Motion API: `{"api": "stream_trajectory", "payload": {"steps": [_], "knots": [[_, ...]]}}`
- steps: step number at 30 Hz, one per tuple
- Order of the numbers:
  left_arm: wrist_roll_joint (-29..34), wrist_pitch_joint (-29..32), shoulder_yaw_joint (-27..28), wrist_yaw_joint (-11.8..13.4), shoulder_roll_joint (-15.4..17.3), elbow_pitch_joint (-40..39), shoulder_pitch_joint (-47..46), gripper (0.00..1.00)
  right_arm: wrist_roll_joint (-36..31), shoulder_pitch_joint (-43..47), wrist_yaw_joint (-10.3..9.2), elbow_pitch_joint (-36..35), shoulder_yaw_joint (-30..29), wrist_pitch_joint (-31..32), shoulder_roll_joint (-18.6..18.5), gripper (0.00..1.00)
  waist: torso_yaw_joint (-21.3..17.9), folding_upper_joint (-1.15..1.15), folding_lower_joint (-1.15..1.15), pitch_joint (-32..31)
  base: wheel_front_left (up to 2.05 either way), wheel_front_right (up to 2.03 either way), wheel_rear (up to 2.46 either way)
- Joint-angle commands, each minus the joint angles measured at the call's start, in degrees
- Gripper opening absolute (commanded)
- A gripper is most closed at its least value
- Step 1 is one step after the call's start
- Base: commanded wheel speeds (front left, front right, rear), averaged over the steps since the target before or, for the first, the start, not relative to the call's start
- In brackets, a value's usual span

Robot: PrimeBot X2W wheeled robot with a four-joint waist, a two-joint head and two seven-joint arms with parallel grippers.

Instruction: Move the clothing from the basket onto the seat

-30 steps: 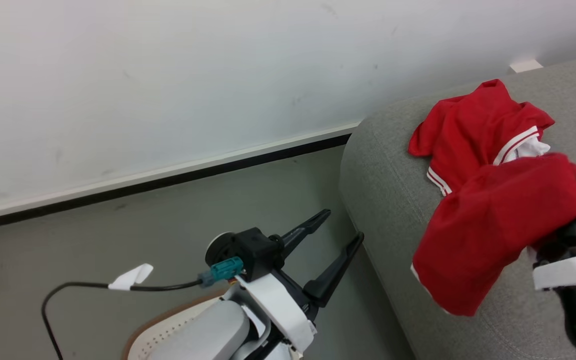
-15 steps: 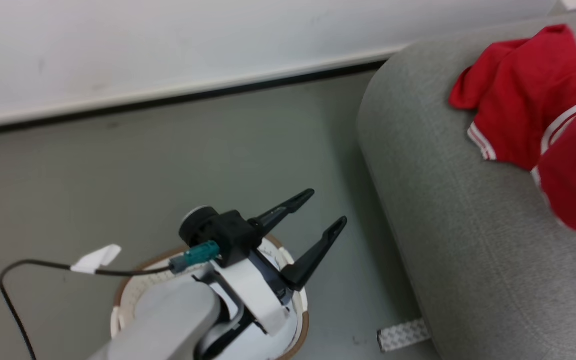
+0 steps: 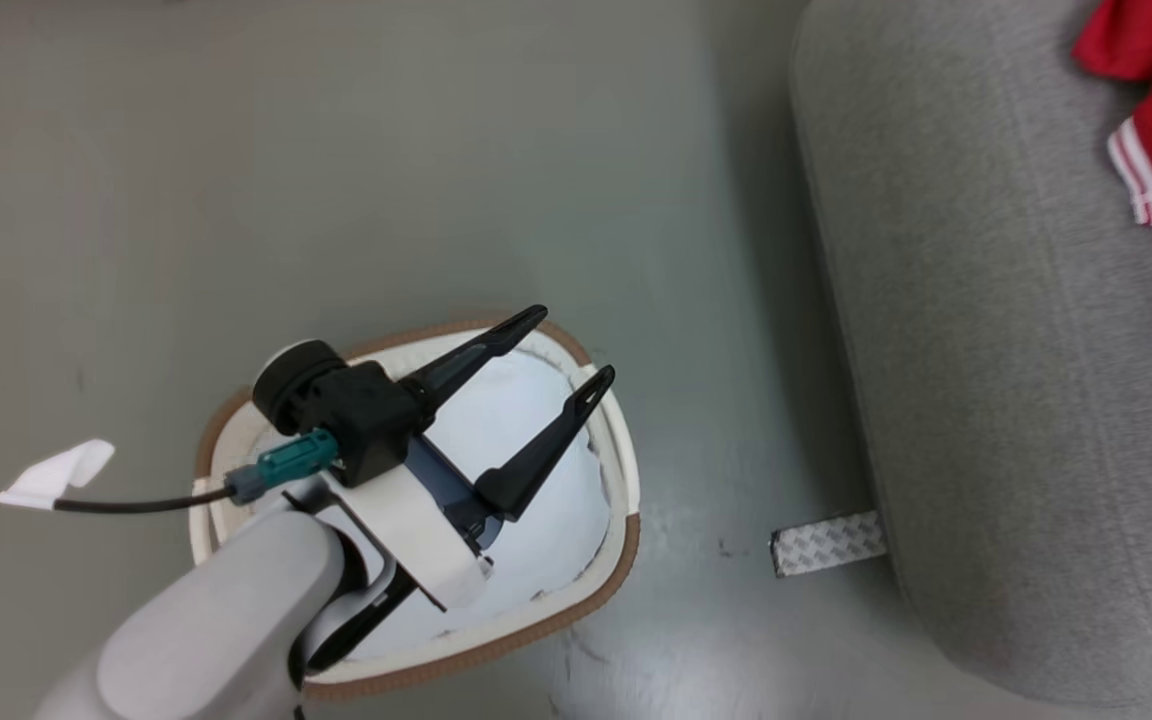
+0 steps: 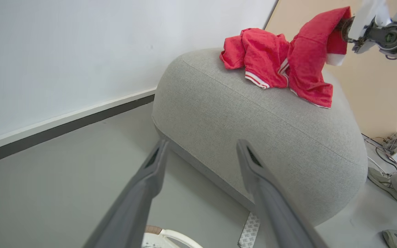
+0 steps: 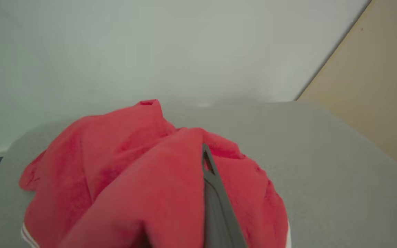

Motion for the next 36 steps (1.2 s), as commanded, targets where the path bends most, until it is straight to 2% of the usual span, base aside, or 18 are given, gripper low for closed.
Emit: {"api": "stream_trajectory", "payload": {"steps": [1, 7, 11, 12, 13, 14, 17, 21, 27, 30, 36], "knots": [[-0.19, -0.27, 0.16, -0.23, 0.3, -0.19, -0.68, 1.0, -1.29, -0.3, -0.13, 0.58, 0.14, 0.43, 0.25, 0.0, 1.16, 0.0, -0.02, 2.16, 0.0, 0.0, 0.0], [-1.27, -0.94, 0.47, -0.29, 0.16, 1.44, -0.59, 1.0, -8.99, -1.89, -0.13, 7.33, 0.68, 8.46, 1.32, 0.0, 2.44, 0.0, -0.02, 2.29, 0.0, 0.0, 0.0], [-1.65, -1.56, 0.49, -0.34, -0.34, 2.69, -0.46, 1.0, -11.54, -0.94, -0.13, 8.38, -0.36, 9.87, 2.1, 0.0, 3.02, 0.0, -0.02, 0.99, 0.0, 0.0, 0.0], [-1.62, -1.66, 0.52, -0.33, -0.42, 2.97, -0.31, 1.0, -11.88, -0.59, -0.13, 8.29, -0.46, 9.9, 2.3, 0.15, 3.0, 0.0, -0.02, 0.54, 0.0, 0.0, 0.0], [-1.74, -1.82, 0.55, -0.26, -0.53, 3.24, -0.12, 1.0, -12.05, -0.35, -0.13, 7.94, -0.51, 9.84, 2.4, 0.49, 2.94, 0.0, -0.02, 0.06, 0.0, 0.0, 0.0], [-1.79, -2.02, 0.54, -0.22, -0.67, 3.61, 0.14, 1.0, -12.27, -0.14, -0.13, 7.51, -0.55, 9.67, 2.5, 1.0, 2.84, 0.0, -0.02, -0.52, 0.0, 0.0, 0.0], [-1.98, -2.35, 0.27, -0.06, -1.38, 4.77, 0.92, 1.0, -12.64, 1.0, -0.13, 6.89, 0.44, 10.54, 2.79, 1.0, 2.48, 0.0, -0.02, -2.76, 0.0, 0.0, 0.0], [-2.66, -2.86, -0.05, 0.16, -2.6, 6.68, 2.23, 1.0, -11.16, 3.97, -0.14, 6.19, 6.94, 12.62, 0.44, 1.0, 1.96, 0.0, -0.02, -6.74, 0.0, 0.0, 0.0], [-3.92, -3.57, 0.19, 0.93, -4.54, 9.77, 4.61, 1.0, -3.42, 9.39, -0.13, 3.92, 15.46, 16.29, -3.9, 1.0, 1.21, 0.0, -0.02, -13.77, 0.0, 0.0, 0.0], [-4.79, -3.87, 0.62, 1.24, -5.76, 11.04, 5.69, 1.0, -0.03, 11.94, -0.14, 1.36, 18.02, 17.41, -6.53, 1.0, 1.42, 0.0, -0.02, -17.32, 0.0, 0.0, 0.0], [-6.04, -4.31, 2.5, 2.48, -7.74, 13.24, 8.01, 1.0, 5.63, 16.26, -0.14, -5.71, 21.16, 15.97, -9.04, 1.0, 3.0, 0.0, -0.02, -24.14, 0.0, 0.0, 0.0]]}}
